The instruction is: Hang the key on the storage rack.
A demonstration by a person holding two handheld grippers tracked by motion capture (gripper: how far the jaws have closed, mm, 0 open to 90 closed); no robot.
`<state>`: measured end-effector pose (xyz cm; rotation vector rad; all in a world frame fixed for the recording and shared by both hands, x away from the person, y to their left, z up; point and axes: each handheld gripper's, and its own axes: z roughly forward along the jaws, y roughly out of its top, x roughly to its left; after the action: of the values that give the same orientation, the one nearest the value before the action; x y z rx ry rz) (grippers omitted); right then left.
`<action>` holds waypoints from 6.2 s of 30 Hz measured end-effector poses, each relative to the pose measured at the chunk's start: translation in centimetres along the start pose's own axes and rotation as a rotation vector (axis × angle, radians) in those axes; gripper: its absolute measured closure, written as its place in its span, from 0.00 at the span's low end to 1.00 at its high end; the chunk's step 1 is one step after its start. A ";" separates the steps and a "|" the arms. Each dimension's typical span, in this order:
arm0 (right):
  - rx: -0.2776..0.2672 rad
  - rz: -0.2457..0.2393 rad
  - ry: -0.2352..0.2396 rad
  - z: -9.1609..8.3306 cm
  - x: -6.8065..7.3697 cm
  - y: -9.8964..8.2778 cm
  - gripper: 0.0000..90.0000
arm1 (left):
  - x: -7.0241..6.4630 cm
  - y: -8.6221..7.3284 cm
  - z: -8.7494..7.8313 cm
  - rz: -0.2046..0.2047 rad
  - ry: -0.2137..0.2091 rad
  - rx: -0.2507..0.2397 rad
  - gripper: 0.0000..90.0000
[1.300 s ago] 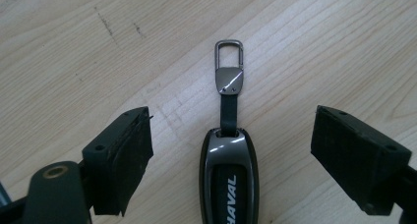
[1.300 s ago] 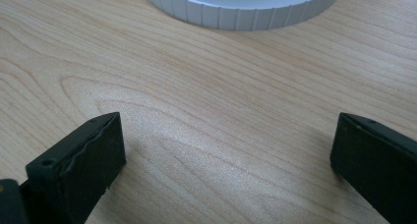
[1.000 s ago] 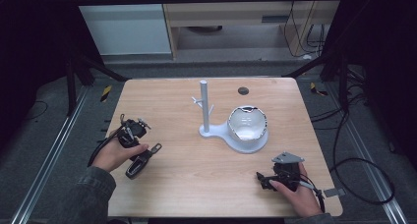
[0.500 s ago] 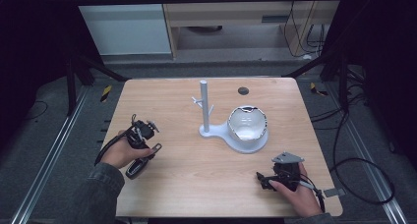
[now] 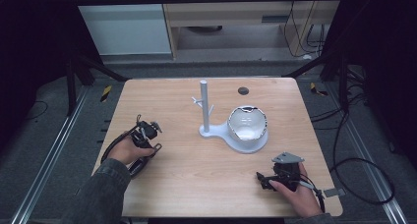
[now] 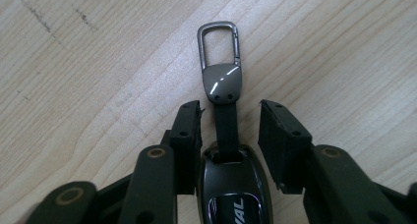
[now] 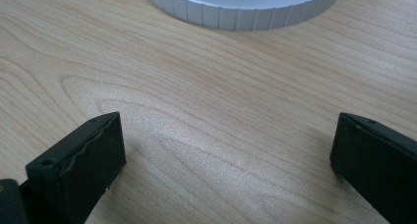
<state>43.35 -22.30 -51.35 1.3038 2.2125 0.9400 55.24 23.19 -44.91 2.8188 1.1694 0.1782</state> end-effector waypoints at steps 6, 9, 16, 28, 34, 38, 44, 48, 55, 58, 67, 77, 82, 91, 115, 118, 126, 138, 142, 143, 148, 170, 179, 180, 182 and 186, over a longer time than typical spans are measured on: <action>0.000 0.003 0.001 0.0 0.0 0.0 0.00 | 0.3 -0.1 0.4 -0.011 0.002 0.012 0.72; -0.001 0.001 0.001 0.0 0.0 0.0 0.00 | 0.3 -0.1 0.5 -0.008 -0.001 0.015 0.76; -0.001 0.001 0.001 0.0 0.0 0.0 0.00 | 0.6 -0.1 0.8 -0.018 -0.005 0.021 0.79; -0.002 -0.003 0.003 0.0 0.0 0.0 0.00 | 0.2 -0.5 0.9 -0.024 -0.009 0.002 0.88; -0.001 -0.001 0.004 0.0 0.0 0.0 0.00 | 0.1 -1.1 0.6 -0.039 -0.022 -0.048 0.89; -0.001 -0.001 0.004 0.0 0.0 0.0 0.00 | 0.5 -1.8 0.4 -0.060 -0.045 -0.098 0.89; -0.002 -0.001 0.004 0.0 0.0 0.0 0.00 | 0.7 -2.7 -0.6 -0.059 -0.039 -0.159 0.89; -0.002 -0.002 0.006 0.0 0.0 0.0 0.00 | 0.5 -3.3 -1.0 -0.059 -0.034 -0.192 0.89; -0.001 -0.003 0.005 0.0 0.0 0.0 0.00 | 0.1 -4.2 -1.9 -0.061 -0.019 -0.256 0.89; 0.001 -0.005 0.007 0.0 -0.1 0.0 0.00 | -0.2 -4.8 -2.6 -0.056 -0.015 -0.290 0.89; 0.000 -0.008 0.007 0.0 -0.1 0.0 0.00 | -1.8 -7.0 -4.6 -0.064 0.001 -0.449 0.89; -0.003 -0.011 -0.001 0.1 -0.2 0.1 0.00 | -3.2 -8.1 -5.7 -0.045 0.002 -0.520 0.89; 0.002 0.010 0.006 0.1 -0.1 0.2 0.00 | -3.9 -8.3 -6.3 -0.030 0.021 -0.550 0.89; 0.000 -0.004 -0.001 0.2 -0.2 0.2 0.00 | -4.4 -9.0 -7.2 -0.039 0.042 -0.612 0.89; 0.000 0.006 -0.004 0.3 -0.2 0.3 0.00 | -4.7 -5.0 -7.3 -0.065 -0.009 -0.731 0.89; 0.000 0.006 -0.004 0.3 -0.2 0.3 0.00 | -4.8 -4.3 -7.7 -0.067 -0.012 -0.751 0.89; 0.000 0.006 -0.004 0.3 -0.2 0.3 0.00 | -5.3 -2.1 -8.8 -0.034 0.010 -0.763 0.89; -0.001 0.006 -0.004 0.3 -0.2 0.3 0.00 | -5.9 -0.1 -9.5 -0.024 0.017 -0.791 0.89; -0.001 0.006 -0.004 0.3 -0.2 0.3 0.00 | -6.1 0.3 -9.8 -0.010 0.015 -0.797 0.89; -0.001 0.006 -0.004 0.3 -0.2 0.3 0.00 | -6.1 0.4 -9.9 -0.012 0.015 -0.802 0.89; -0.001 0.015 -0.002 0.3 -0.2 0.3 0.01 | -6.1 0.7 -10.5 -0.003 0.023 -0.803 0.89; 0.000 0.016 -0.008 0.3 -0.2 0.3 0.00 | -6.6 2.3 -10.8 -0.025 0.033 -0.866 0.89; 0.001 0.018 -0.011 0.3 -0.1 0.3 0.00 | -6.9 2.4 -11.3 -0.036 0.040 -0.897 0.89; 0.001 0.018 -0.011 0.3 -0.1 0.3 0.00 | -6.9 2.4 -11.3 -0.036 0.040 -0.897 0.89; 0.001 0.018 -0.011 0.3 -0.2 0.3 0.00 | -6.9 2.4 -11.5 -0.039 0.040 -0.905 0.89; 0.000 0.016 -0.012 0.3 -0.2 0.3 0.00 | -7.1 2.4 -11.7 -0.036 0.043 -0.913 0.89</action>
<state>43.80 -22.24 -51.32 1.3262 2.1963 0.9357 50.33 16.82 -33.55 1.9897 0.8307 0.5946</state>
